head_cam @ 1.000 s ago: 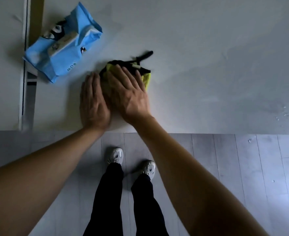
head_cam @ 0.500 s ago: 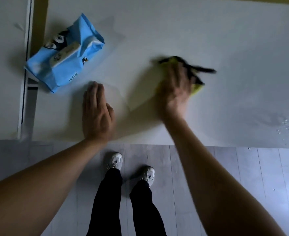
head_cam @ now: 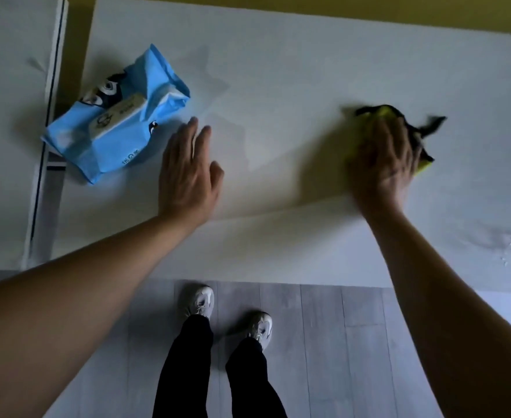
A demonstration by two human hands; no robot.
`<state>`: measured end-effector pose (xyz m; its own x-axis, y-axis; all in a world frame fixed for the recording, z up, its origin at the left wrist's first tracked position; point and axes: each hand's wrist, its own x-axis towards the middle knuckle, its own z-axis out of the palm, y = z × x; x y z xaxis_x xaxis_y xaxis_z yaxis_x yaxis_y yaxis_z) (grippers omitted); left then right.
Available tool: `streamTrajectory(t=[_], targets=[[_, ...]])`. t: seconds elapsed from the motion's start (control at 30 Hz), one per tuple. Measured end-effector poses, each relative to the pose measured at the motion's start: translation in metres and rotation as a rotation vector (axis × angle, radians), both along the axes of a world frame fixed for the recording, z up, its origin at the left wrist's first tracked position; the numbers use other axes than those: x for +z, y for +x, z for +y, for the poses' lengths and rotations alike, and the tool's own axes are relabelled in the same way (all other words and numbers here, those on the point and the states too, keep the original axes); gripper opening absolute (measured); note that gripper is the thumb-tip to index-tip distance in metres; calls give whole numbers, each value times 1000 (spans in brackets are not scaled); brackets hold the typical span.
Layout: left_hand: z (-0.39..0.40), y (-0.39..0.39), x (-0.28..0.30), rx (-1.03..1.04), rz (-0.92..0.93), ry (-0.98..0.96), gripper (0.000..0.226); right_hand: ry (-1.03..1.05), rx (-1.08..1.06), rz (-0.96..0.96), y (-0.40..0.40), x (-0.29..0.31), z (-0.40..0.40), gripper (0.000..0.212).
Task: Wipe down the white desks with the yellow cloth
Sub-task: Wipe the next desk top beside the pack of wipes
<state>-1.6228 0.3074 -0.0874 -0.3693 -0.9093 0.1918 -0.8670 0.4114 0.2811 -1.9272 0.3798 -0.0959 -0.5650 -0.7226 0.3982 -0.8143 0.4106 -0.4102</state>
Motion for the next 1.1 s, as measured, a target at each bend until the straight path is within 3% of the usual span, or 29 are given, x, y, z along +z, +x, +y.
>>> streamTrajectory(t=[0.07,0.17,0.37,0.43,0.5,0.63,0.73,0.87,1.0,1.1], targets=[[-9,-7,-6,59,17,-14,60,27,-121,-59,-3,-2,-5,50],[-10,-6,-15,107,25,-42,60,-43,-156,49,28,-5,-30,50],[-12,-3,-22,60,15,-156,52,-6,528,-65,171,3,-98,50],[-12,-2,-24,29,-45,-199,51,50,643,-47,178,5,-113,48],[-13,-2,-21,61,16,-120,53,51,662,-42,153,3,-107,50],[-13,-3,-14,78,13,-3,60,-25,335,-23,43,-5,-68,55],[-14,-6,-15,65,20,6,59,37,73,8,-26,-4,-39,55],[-14,-5,-14,90,18,32,59,62,-159,-26,-6,-5,-56,55],[-15,-6,-11,97,-29,64,61,-22,235,-65,79,3,-117,57],[-17,-4,-6,51,-121,60,62,31,489,-38,138,8,-158,56]])
